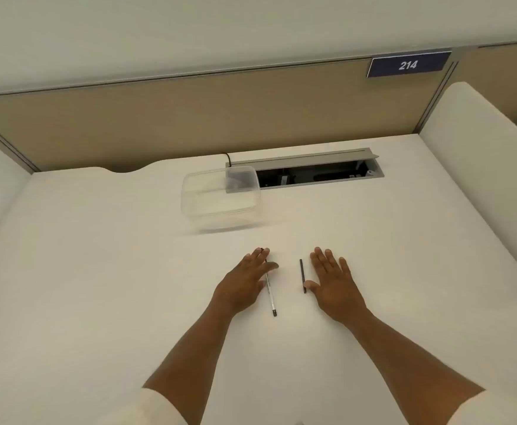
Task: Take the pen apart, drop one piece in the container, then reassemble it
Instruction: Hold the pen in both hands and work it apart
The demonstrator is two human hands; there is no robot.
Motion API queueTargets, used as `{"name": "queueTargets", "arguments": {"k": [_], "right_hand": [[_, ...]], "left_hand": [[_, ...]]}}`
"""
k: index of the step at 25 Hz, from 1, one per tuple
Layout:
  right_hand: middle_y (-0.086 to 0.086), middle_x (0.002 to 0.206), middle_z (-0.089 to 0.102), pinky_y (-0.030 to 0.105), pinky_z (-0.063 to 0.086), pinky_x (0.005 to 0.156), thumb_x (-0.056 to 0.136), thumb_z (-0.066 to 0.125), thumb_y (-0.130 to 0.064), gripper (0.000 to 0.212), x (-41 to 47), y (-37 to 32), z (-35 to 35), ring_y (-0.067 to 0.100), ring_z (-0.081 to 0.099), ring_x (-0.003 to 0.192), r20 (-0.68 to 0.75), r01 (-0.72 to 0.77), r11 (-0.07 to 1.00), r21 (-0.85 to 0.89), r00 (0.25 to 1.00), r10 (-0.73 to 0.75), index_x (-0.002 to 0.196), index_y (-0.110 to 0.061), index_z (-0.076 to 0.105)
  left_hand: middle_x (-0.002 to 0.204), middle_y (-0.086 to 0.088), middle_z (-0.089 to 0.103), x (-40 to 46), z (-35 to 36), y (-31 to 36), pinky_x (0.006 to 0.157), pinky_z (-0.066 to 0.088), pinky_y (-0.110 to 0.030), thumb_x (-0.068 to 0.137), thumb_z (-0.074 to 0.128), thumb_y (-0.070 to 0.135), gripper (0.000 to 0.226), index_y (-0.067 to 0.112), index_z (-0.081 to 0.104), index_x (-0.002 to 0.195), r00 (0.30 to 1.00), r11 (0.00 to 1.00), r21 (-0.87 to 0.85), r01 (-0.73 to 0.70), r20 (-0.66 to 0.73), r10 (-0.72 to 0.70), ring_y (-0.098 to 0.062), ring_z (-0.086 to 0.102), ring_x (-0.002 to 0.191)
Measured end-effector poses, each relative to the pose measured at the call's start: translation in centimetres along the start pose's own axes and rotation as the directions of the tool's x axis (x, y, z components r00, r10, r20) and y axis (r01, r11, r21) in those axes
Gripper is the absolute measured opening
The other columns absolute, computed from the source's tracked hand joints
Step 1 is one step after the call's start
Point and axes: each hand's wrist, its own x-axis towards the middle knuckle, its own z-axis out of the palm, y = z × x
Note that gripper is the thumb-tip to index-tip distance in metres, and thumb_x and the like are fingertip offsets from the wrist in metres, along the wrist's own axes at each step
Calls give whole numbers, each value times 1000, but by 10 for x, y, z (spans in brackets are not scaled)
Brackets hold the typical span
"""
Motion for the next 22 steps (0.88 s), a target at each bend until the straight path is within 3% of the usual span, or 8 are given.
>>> {"name": "queueTargets", "arguments": {"k": [4,7,16,22], "right_hand": [[-5,164,6,42,1,125,103,32,-37,60,-6,0,1,18,5,154,-41,-9,1000,-13,999,8,157,-17,16],[-4,165,8,43,3,125,101,28,-33,59,-6,0,2,19,7,154,-44,-7,999,-32,999,5,157,-17,17],[-3,165,8,43,2,125,103,33,-30,58,-5,1,3,19,5,154,-34,-18,1000,-11,999,18,157,-17,15],[-5,165,7,40,0,125,104,33,-31,57,-7,1,-2,16,4,154,-32,-13,1000,26,999,14,157,-18,14]], "left_hand": [[162,11,19,3,-2,0,110,37,-32,99,51,17,30,34,54,123,999,999,5,38,30,-38,-8,9,150],[161,11,21,3,-2,-1,104,43,-35,100,50,20,22,32,57,117,997,998,21,53,49,-54,-7,10,149],[161,6,25,6,6,-7,112,36,-38,100,49,17,12,26,55,104,997,998,41,48,60,-50,-12,13,150],[159,6,29,-1,6,-11,110,37,-38,99,45,8,17,23,53,103,998,999,32,39,56,-41,-12,18,149]]}}
